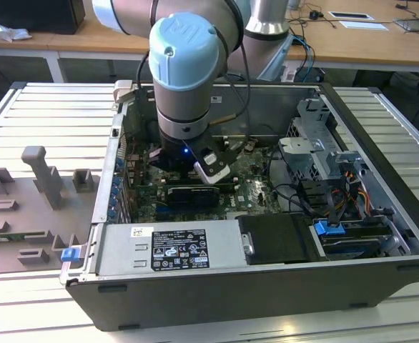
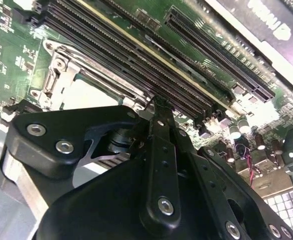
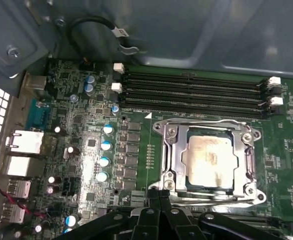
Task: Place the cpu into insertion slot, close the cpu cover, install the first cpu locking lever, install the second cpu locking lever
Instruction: 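Install the second cpu locking lever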
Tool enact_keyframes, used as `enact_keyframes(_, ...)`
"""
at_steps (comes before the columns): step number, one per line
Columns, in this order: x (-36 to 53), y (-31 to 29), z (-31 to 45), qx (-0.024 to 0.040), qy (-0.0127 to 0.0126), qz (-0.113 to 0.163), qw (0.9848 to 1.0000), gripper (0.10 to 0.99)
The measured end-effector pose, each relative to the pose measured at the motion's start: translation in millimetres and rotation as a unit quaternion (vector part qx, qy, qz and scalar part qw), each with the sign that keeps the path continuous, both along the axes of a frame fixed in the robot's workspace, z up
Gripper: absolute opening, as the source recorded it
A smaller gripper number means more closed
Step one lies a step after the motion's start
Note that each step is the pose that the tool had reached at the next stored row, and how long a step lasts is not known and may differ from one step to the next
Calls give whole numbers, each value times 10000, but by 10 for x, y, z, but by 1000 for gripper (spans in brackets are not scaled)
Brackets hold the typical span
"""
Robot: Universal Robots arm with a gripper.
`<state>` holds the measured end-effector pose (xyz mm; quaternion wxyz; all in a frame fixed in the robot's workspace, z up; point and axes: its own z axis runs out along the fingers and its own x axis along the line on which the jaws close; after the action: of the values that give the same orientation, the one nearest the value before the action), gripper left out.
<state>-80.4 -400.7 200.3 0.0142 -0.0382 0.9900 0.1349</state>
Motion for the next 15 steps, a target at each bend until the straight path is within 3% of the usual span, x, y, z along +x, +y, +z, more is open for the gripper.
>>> enact_keyframes(2, -6, -2, -9, 35, 2, 1, 10000, 106)
enact_keyframes(5, -7, -1, -32, 158, 0, 0, 9999, 106)
enact_keyframes(7, -11, 0, -53, 205, -1, 0, 9998, 106)
enact_keyframes(12, -31, -1, -75, 211, -1, 0, 9998, 106)
enact_keyframes(15, -33, 1, -34, 230, -2, 0, 9997, 106)
